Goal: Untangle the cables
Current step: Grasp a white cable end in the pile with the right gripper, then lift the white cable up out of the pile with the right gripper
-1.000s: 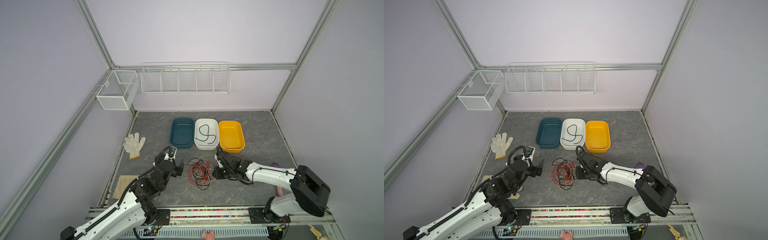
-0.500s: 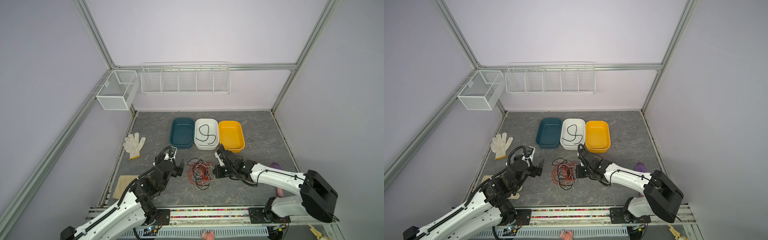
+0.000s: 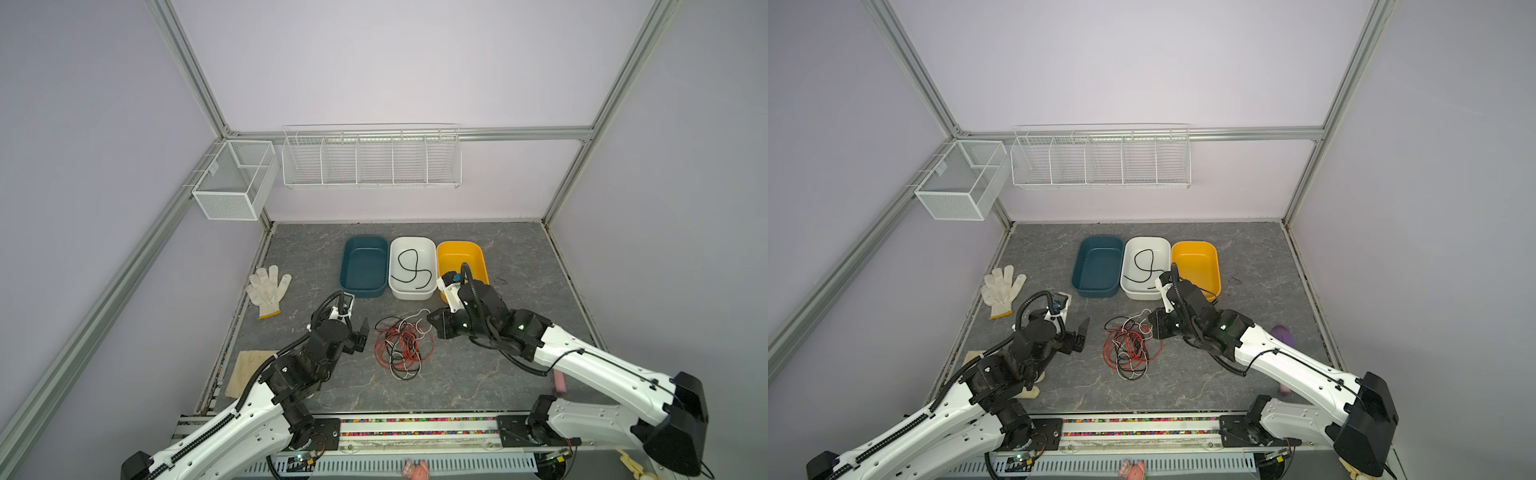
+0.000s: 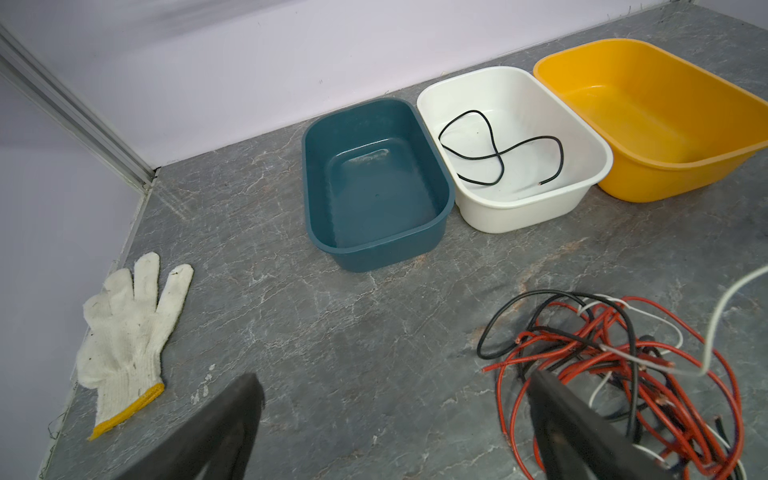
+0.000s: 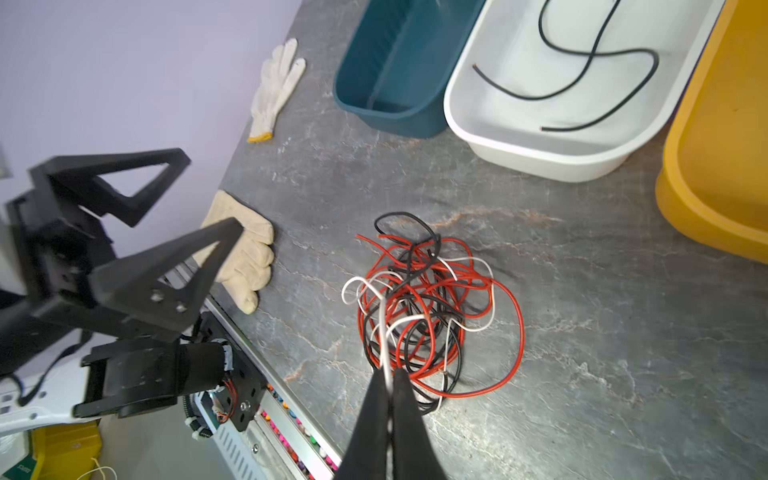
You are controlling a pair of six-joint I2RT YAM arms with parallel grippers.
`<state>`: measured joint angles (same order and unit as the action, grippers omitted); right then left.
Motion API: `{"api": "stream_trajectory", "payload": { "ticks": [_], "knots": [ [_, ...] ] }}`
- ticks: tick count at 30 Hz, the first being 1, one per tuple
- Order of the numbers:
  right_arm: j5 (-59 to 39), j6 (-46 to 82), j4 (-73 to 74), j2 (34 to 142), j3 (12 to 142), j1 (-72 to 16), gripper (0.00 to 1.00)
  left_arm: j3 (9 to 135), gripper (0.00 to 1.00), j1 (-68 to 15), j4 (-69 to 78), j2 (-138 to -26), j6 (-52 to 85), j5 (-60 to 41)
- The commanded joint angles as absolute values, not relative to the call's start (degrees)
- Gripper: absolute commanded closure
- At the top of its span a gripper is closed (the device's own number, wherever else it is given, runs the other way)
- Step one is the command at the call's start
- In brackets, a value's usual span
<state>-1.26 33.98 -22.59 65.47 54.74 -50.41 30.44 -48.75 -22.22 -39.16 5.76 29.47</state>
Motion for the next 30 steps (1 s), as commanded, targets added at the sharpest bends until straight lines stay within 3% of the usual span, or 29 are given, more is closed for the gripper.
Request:
{"api": "stream_trajectory", "payload": {
  "ticks": [1,30],
  "knots": [
    [-0.24,31.10,-26.63,63.84,58.15,-50.78,0.93,32.77,0.01,-48.87,-23.45,-39.46,5.45,28.85],
    [4.55,20.50,-37.72,65.24,87.03,-50.62,0.94,32.87,0.01,-48.87,-23.45,-39.90,5.32,28.57]
  ]
}}
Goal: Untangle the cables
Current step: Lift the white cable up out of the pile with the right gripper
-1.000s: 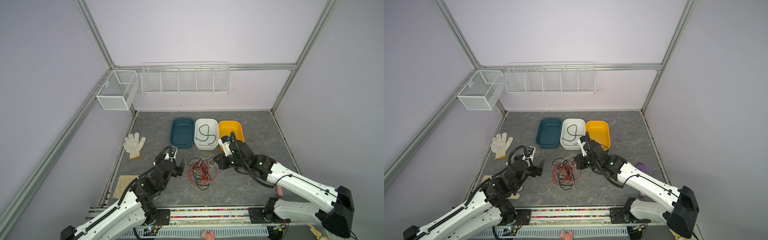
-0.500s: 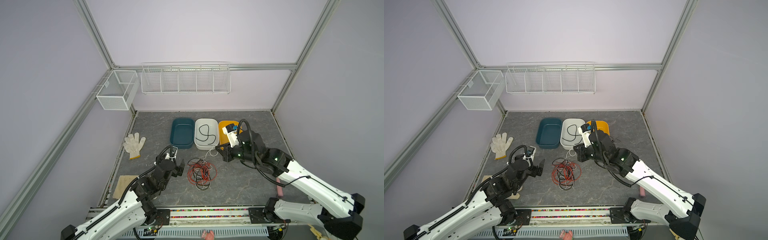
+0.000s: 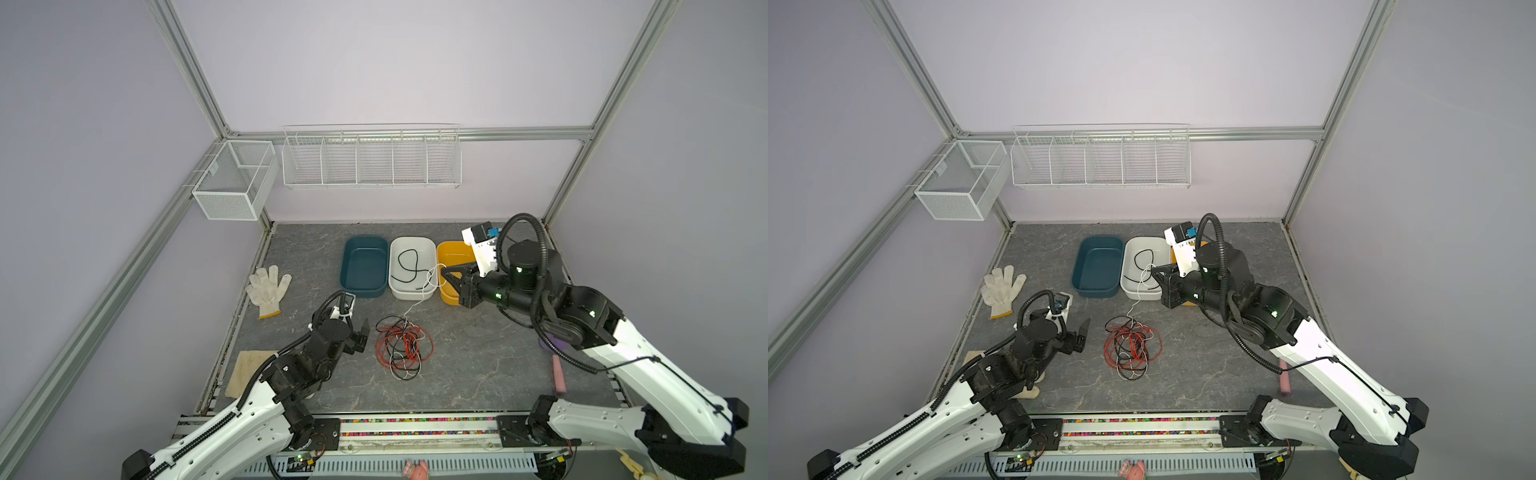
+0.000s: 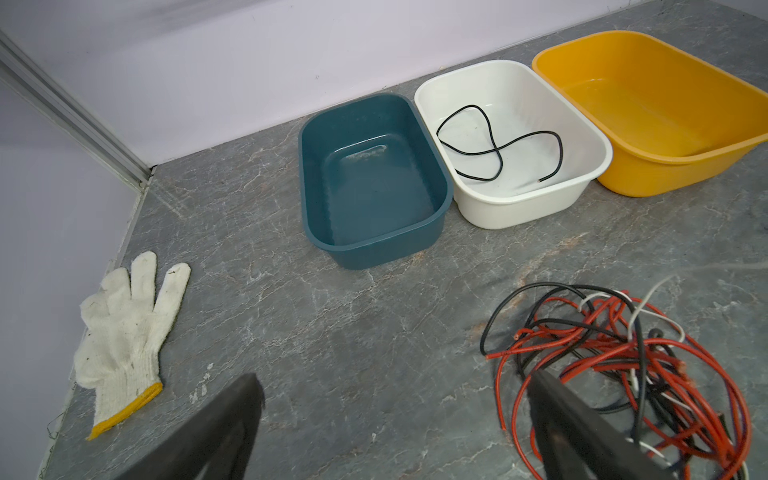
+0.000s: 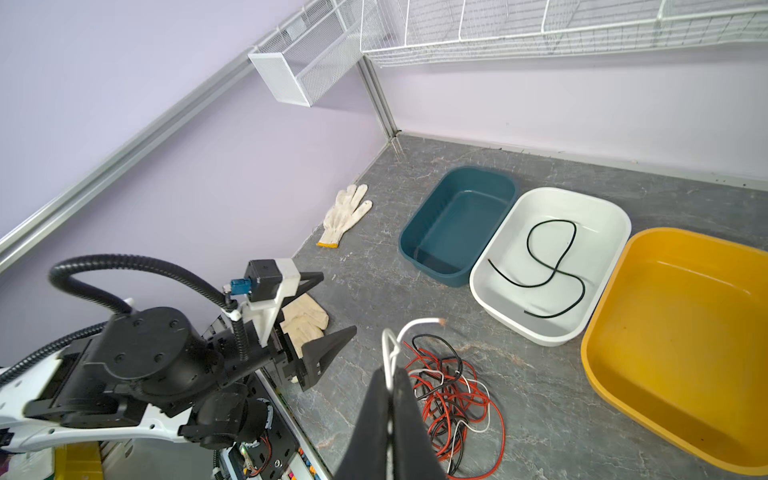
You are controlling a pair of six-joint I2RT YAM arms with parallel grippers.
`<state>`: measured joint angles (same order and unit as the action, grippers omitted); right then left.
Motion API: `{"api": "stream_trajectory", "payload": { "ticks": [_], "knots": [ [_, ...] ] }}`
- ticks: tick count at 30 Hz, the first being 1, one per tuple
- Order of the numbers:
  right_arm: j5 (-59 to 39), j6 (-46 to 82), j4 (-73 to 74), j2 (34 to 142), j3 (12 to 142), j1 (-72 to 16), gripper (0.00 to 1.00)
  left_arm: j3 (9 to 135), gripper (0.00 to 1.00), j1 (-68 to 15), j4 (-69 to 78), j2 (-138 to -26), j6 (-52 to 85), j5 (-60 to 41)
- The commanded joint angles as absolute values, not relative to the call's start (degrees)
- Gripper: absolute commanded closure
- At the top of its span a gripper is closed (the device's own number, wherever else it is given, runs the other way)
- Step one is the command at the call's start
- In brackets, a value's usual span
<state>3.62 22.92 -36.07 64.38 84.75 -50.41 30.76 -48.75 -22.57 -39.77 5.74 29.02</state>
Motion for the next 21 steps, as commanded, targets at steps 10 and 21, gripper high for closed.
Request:
{"api": "stream_trajectory", "payload": {
  "ticks": [10,21],
  "knots": [
    [7.06,16.14,-41.37,67.68,97.03,-50.48,0.94,32.96,0.01,-48.87,-23.32,-39.99,5.36,28.50],
    [7.41,13.42,-44.16,72.80,109.19,-50.16,0.94,33.13,0.01,-48.87,-23.40,-40.51,5.39,28.71]
  ]
}}
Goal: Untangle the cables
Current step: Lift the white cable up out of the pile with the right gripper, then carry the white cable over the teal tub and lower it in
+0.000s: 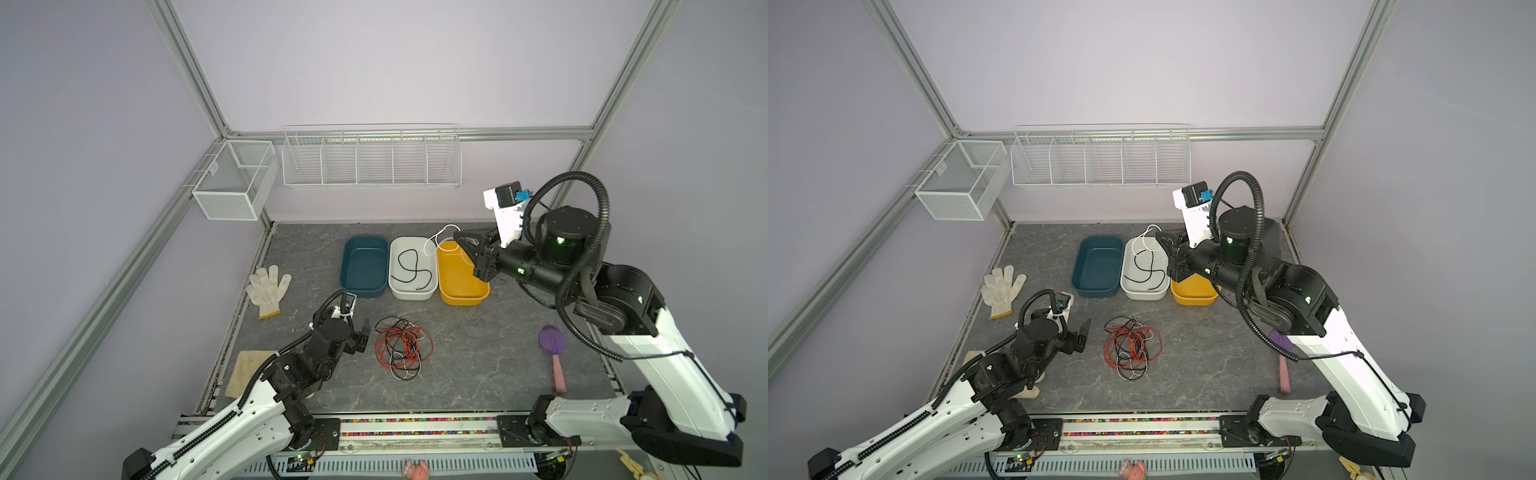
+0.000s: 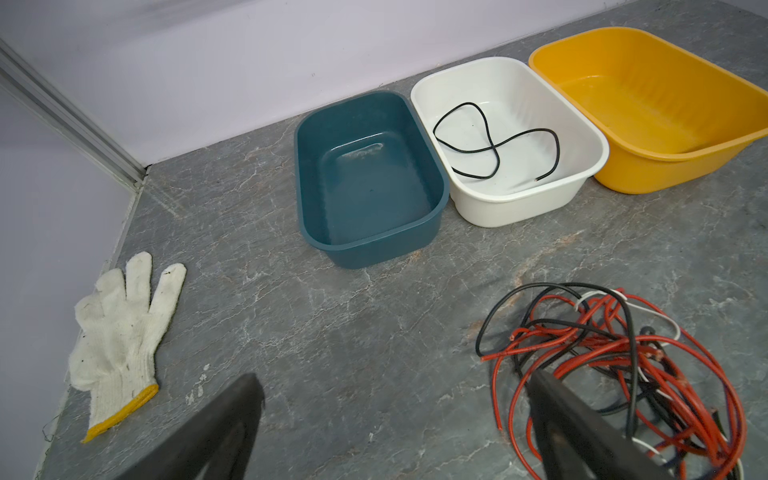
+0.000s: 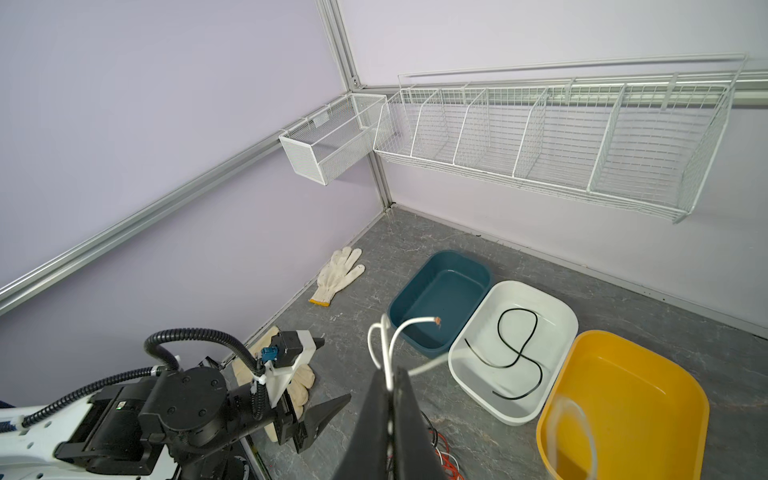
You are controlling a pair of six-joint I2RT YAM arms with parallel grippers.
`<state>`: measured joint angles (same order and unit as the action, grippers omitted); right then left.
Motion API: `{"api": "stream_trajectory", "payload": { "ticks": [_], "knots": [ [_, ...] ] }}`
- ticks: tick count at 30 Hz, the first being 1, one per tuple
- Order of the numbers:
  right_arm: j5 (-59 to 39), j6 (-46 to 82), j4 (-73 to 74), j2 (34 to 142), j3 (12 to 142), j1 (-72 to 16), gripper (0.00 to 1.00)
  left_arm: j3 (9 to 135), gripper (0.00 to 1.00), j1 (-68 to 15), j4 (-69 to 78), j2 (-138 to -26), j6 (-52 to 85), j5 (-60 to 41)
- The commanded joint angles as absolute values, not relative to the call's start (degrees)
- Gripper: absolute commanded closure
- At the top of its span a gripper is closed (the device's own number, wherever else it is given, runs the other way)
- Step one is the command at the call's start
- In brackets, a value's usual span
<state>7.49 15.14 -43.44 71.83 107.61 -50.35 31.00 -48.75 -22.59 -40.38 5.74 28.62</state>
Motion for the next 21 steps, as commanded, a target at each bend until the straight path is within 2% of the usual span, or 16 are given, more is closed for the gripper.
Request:
{"api": "stream_trajectory", "payload": {
  "ticks": [1,13,21],
  "knots": [
    [7.13,13.43,-43.68,73.18,109.25,-50.10,0.94,33.13,0.01,-48.87,-23.51,-40.50,5.24,28.70],
    [-0.26,14.58,-40.21,82.00,109.66,-45.53,0.94,32.43,0.01,-48.87,-23.10,-39.02,4.84,30.10],
    [-5.06,15.47,-40.30,92.00,115.98,-43.44,0.94,32.12,0.01,-48.87,-23.04,-38.93,4.07,29.86]
  ]
}}
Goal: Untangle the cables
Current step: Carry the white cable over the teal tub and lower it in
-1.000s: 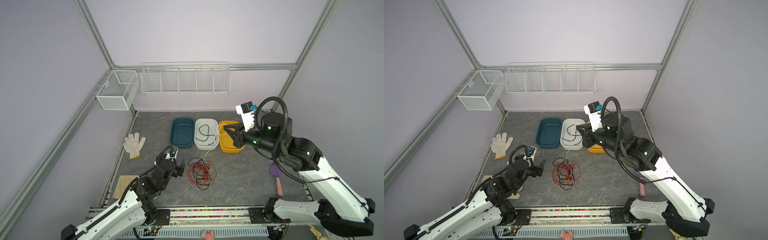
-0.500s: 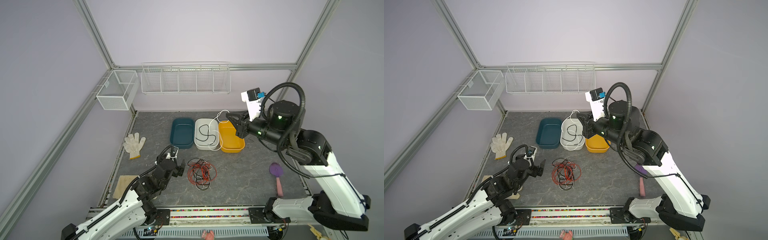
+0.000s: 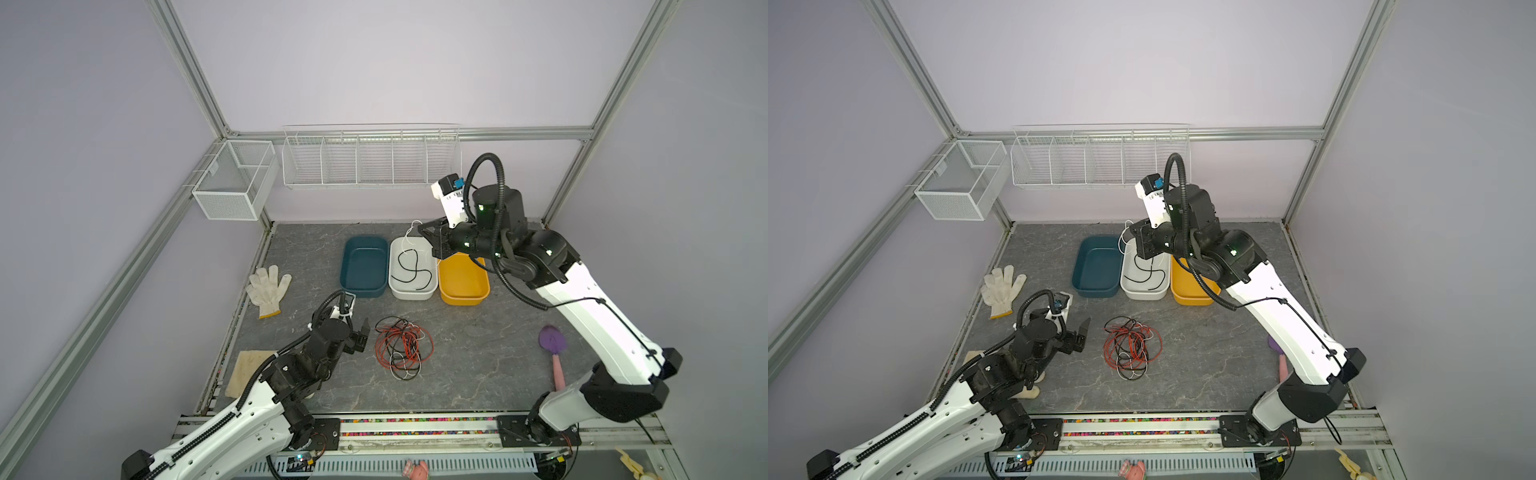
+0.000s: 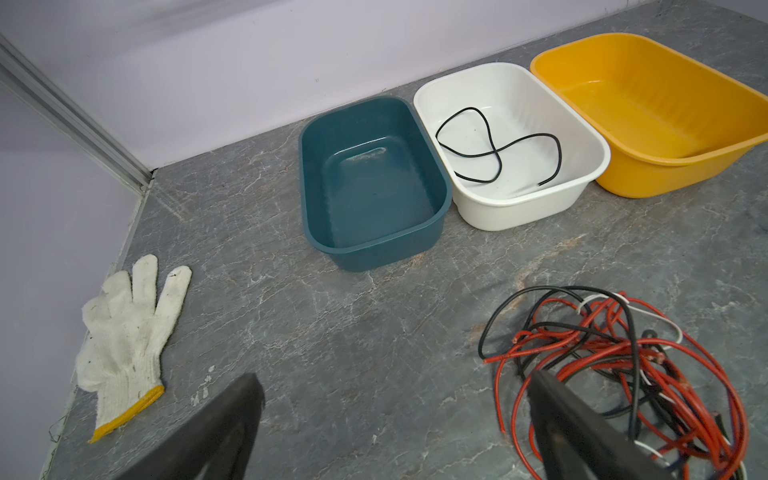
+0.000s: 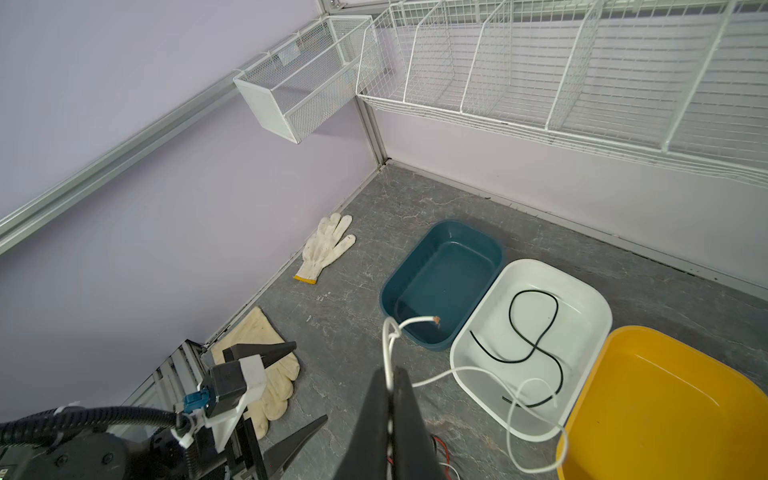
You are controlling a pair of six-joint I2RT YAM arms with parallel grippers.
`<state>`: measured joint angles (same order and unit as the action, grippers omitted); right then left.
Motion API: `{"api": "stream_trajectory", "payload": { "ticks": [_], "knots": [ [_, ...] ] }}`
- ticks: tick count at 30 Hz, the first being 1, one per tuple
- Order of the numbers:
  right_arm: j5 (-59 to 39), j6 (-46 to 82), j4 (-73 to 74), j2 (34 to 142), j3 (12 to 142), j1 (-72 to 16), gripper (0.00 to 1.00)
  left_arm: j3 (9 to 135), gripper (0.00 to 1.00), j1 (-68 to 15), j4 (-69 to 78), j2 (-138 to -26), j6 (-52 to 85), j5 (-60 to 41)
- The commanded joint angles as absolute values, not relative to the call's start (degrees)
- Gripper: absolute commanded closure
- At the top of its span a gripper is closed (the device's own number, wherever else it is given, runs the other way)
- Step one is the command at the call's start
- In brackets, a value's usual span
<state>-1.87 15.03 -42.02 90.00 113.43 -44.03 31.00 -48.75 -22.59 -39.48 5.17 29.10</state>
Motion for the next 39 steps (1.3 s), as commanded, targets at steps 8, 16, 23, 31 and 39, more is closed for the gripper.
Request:
{"api": "stream_trajectory", "payload": {
  "ticks": [8,16,23,31,39],
  "knots": [
    [-6.35,13.87,-40.72,102.90,123.44,-42.28,0.94,31.90,0.01,-48.87,-22.88,-39.03,3.85,30.39],
    [-8.68,13.09,-43.76,116.79,137.60,-42.22,0.94,31.48,0.01,-48.87,-22.63,-38.10,3.69,30.60],
    [-7.62,10.98,-44.81,126.26,146.74,-41.30,0.94,31.11,0.01,-48.87,-22.11,-37.42,3.32,30.71],
    [-7.88,9.79,-42.41,132.73,146.82,-40.69,0.94,31.03,0.01,-48.87,-21.56,-37.69,2.77,30.89],
    [-10.15,11.84,-40.61,140.17,146.39,-40.62,0.94,31.17,0.01,-48.93,-21.52,-38.18,2.74,30.98]
  ]
}}
